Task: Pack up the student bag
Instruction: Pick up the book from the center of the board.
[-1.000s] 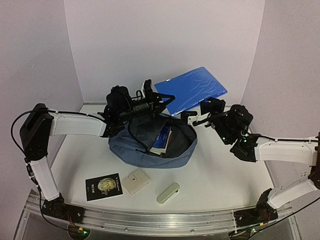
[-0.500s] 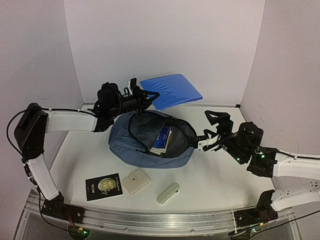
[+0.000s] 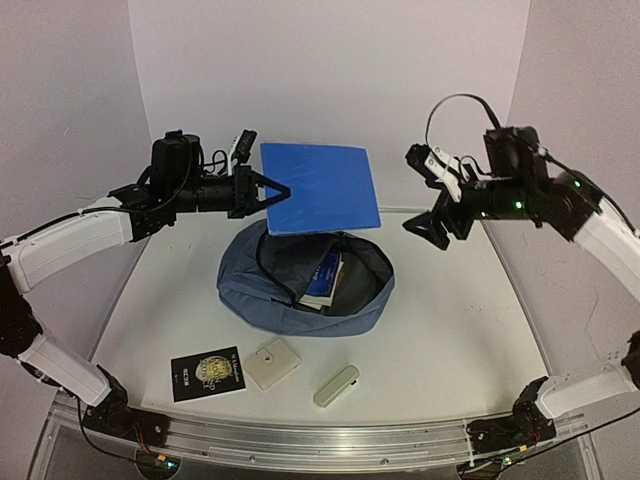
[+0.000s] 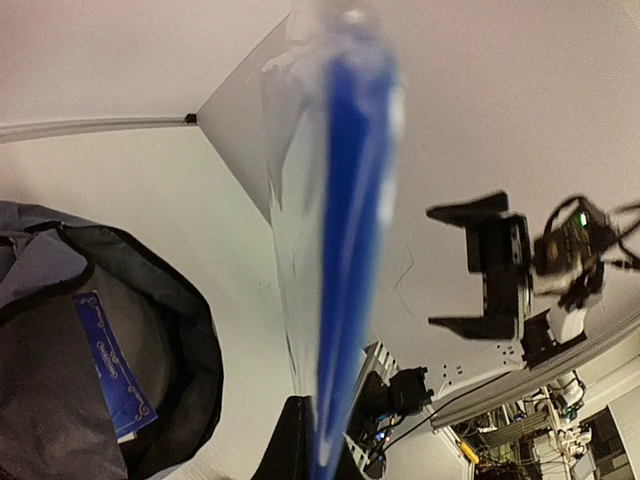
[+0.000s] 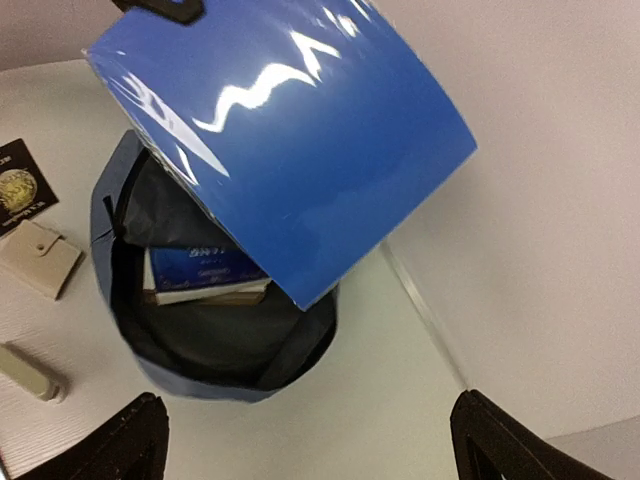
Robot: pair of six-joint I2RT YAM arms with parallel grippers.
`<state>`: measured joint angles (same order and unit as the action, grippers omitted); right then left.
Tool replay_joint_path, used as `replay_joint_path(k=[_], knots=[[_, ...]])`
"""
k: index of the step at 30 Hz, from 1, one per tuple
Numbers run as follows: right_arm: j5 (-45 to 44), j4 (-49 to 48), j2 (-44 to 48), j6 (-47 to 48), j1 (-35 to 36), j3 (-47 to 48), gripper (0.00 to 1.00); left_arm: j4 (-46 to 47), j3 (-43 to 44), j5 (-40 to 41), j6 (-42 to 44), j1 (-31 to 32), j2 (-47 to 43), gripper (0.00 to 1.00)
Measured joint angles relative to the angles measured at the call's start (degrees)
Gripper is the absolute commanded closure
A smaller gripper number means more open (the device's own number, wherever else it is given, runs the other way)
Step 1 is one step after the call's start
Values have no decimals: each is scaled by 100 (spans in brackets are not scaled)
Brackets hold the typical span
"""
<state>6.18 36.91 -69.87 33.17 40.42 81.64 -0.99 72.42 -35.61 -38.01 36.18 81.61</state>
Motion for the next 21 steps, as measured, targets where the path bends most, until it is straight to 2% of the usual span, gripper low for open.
replay_joint_path(k=[4, 11, 18, 21], knots=[[1298, 899, -1242, -819, -833, 1192, 2, -639, 2, -169, 443, -2, -34, 100], [3964, 2207, -2356, -1546, -1789, 1832, 3, -1168, 23, -897, 991, -20, -27, 100], [5117, 2572, -2675, -1507, -2063, 1822, 9, -1292, 330, -1830, 1194, -17, 166, 100], [5418, 2593, -2675, -1406, -2057, 1757, 19, -1188, 332, -2139, 1185, -17, 201, 100]])
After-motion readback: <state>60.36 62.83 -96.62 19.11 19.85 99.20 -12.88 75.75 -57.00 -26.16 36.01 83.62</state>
